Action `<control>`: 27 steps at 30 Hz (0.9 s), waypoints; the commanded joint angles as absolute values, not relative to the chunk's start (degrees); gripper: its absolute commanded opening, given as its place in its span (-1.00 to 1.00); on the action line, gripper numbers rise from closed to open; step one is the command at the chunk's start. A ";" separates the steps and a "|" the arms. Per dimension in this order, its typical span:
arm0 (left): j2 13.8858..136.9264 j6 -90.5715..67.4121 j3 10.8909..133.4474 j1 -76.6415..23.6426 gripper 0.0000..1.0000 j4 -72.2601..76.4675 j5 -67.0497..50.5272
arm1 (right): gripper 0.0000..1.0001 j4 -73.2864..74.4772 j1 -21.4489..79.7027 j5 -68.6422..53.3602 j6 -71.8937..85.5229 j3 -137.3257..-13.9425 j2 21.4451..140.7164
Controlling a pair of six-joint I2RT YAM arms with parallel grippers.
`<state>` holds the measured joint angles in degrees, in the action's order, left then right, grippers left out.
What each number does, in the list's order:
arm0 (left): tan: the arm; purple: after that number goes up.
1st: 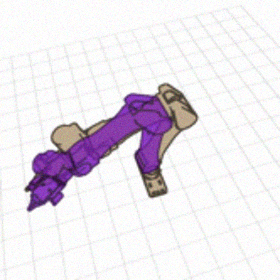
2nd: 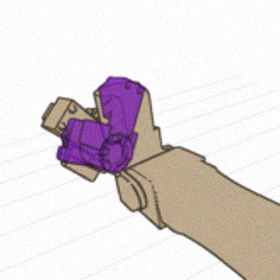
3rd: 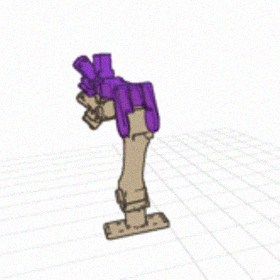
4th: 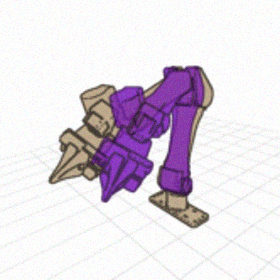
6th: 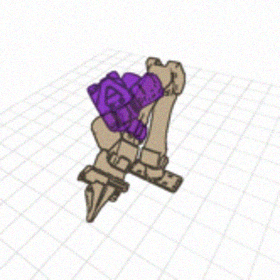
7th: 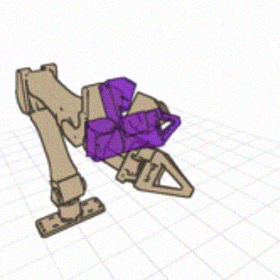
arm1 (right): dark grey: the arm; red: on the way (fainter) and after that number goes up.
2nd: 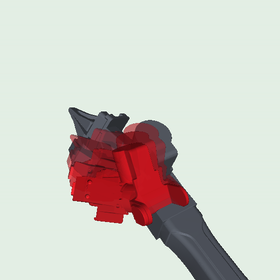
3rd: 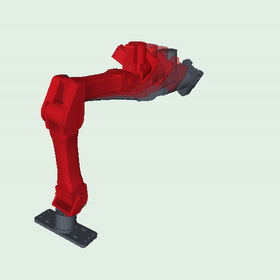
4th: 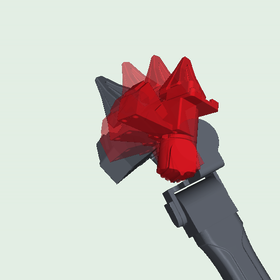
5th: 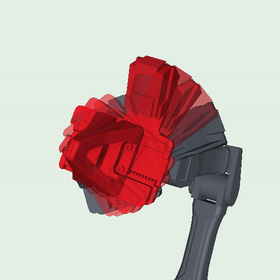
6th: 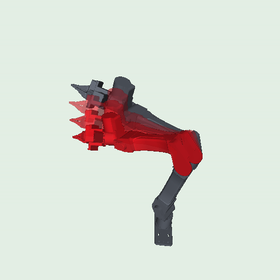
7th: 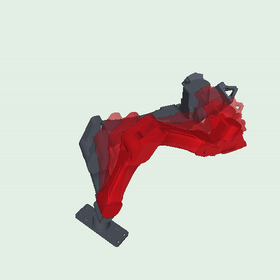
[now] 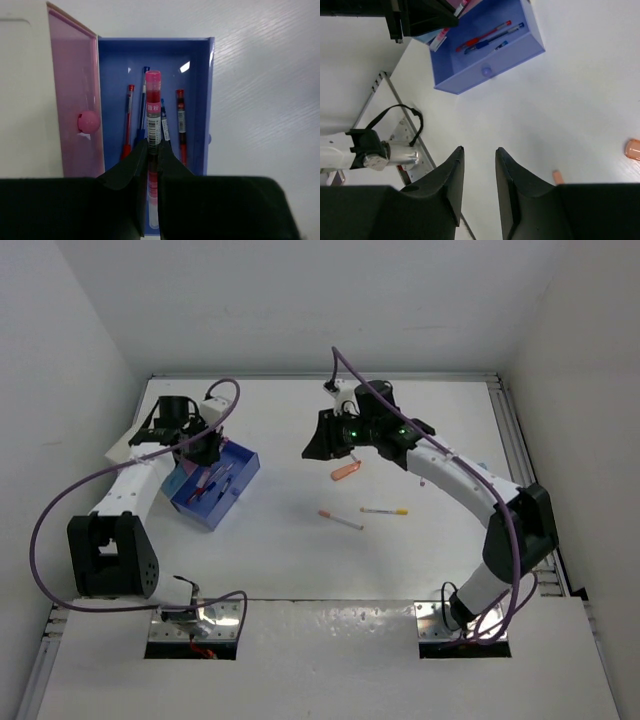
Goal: Sort the stationery into containers
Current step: Place the pen in the drawer, then close the drawer in the storage box.
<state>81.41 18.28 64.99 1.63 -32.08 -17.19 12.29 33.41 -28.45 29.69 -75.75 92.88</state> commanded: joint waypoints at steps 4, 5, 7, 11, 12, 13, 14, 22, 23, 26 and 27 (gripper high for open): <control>83.58 20.39 64.34 2.11 -0.46 -29.53 -12.83 | -0.38 8.27 35.15 -26.28 30.49 -78.57 97.82; 83.67 20.39 64.77 2.37 -0.12 -29.97 -15.18 | -0.37 7.65 35.50 -25.93 30.67 -78.75 98.69; 82.27 19.34 65.30 2.99 0.16 -30.94 -17.92 | -0.27 5.63 35.68 -24.44 30.06 -78.66 99.40; 73.33 14.09 65.21 3.08 0.67 -28.57 -27.66 | -0.24 1.42 35.68 -19.88 27.33 -77.70 101.07; 71.82 12.67 66.08 3.25 0.66 -27.17 -28.29 | -0.27 -2.51 35.68 -17.17 27.25 -76.91 101.07; 70.33 11.18 66.62 3.43 0.65 -26.46 -28.56 | -0.28 -5.16 35.68 -16.09 28.03 -75.77 100.99; 68.49 9.07 67.32 3.69 0.63 -25.41 -27.17 | -0.29 -8.32 35.68 -15.91 28.56 -72.98 100.81; 72.06 7.64 73.66 9.75 0.22 -30.23 -15.99 | -0.14 -22.06 40.25 -19.77 34.25 -71.01 106.34; 72.59 7.82 73.48 10.89 0.18 -30.50 -16.00 | -0.15 -22.50 40.51 -19.78 35.84 -71.02 107.30; 74.70 8.70 74.09 13.09 -0.05 -31.02 -16.17 | -0.30 -23.03 41.48 -18.11 40.42 -70.93 110.30; 75.14 9.14 74.27 13.27 -0.23 -31.29 -16.17 | -0.44 -23.20 41.92 -17.76 42.78 -70.93 111.09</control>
<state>74.02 8.54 73.73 11.94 -29.78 -16.95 -18.20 41.30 -18.50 36.16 -70.89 109.32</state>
